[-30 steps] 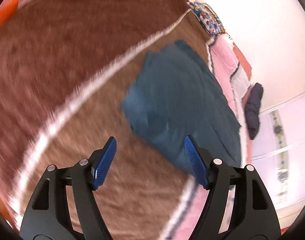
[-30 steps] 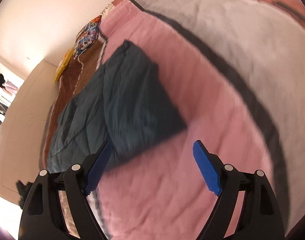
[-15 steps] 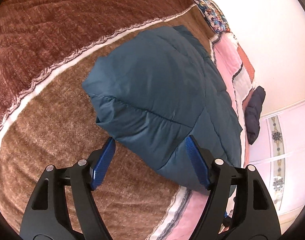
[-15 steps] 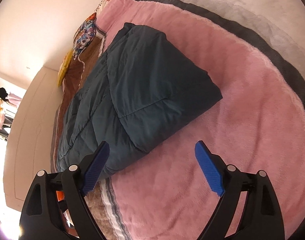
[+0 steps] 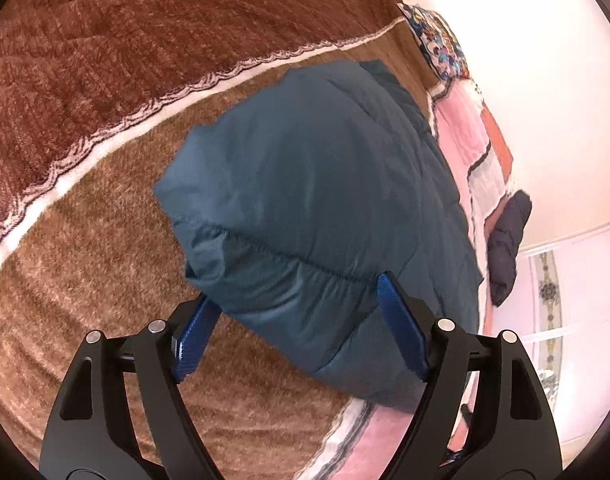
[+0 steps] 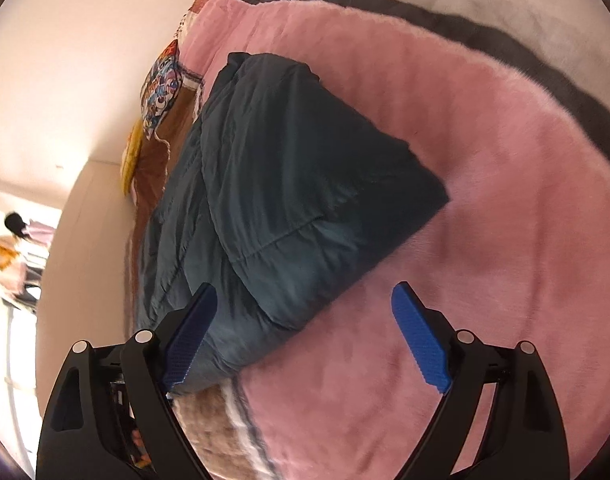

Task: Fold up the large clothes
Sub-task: 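Grasp the folded jacket edge with both grippers and lift it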

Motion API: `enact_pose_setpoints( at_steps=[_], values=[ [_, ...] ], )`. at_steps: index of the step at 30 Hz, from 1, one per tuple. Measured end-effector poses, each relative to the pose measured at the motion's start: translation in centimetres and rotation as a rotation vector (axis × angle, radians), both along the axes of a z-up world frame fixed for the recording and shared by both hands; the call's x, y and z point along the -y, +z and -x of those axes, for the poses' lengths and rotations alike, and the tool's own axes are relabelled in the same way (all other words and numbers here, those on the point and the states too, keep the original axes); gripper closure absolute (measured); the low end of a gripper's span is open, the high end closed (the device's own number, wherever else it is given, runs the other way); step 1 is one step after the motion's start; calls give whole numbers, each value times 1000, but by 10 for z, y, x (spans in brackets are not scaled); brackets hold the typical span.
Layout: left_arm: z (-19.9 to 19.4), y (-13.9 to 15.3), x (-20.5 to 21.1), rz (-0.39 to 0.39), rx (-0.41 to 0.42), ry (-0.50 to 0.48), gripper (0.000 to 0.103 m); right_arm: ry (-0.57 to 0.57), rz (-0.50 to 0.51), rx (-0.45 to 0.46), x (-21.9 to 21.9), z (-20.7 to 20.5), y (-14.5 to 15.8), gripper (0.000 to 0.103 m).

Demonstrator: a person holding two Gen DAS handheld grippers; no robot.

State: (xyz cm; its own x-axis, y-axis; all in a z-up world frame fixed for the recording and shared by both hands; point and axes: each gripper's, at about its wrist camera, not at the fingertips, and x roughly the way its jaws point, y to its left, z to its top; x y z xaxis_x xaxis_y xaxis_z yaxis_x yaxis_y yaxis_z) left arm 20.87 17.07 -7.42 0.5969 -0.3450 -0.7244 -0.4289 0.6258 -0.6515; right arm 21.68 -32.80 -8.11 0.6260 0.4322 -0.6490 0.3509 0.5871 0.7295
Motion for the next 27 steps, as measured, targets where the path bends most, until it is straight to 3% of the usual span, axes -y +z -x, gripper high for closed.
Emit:
enact_pose_setpoints(
  at_steps=[7, 8, 9, 10, 12, 14, 18, 27],
  values=[
    [-14, -8, -3, 60, 19, 49, 23, -71, -51, -4, -1, -18, -7, 17],
    [-15, -9, -5, 77, 21, 60, 28, -91, -59, -5, 1, -20, -7, 22],
    [-16, -10, -7, 95, 19, 69, 41, -114, -66, -13, 3, -21, -7, 34],
    [-17, -11, -8, 112, 10, 73, 47, -125, -63, -28, 5, -22, -9, 42],
    [-19, -11, -11, 140, 11, 50, 74, -120, -82, -34, 10, -23, -13, 58],
    [-17, -2, -9, 123, 40, 28, 83, -103, -82, -19, 12, -20, -11, 72],
    [-5, 20, -2, 69, 72, 1, 88, -65, -28, 23, 9, -8, 8, 81],
    [74, 40, -11, 62, 88, -102, 88, 39, 71, 47, 2, 72, 43, 82]
  ],
)
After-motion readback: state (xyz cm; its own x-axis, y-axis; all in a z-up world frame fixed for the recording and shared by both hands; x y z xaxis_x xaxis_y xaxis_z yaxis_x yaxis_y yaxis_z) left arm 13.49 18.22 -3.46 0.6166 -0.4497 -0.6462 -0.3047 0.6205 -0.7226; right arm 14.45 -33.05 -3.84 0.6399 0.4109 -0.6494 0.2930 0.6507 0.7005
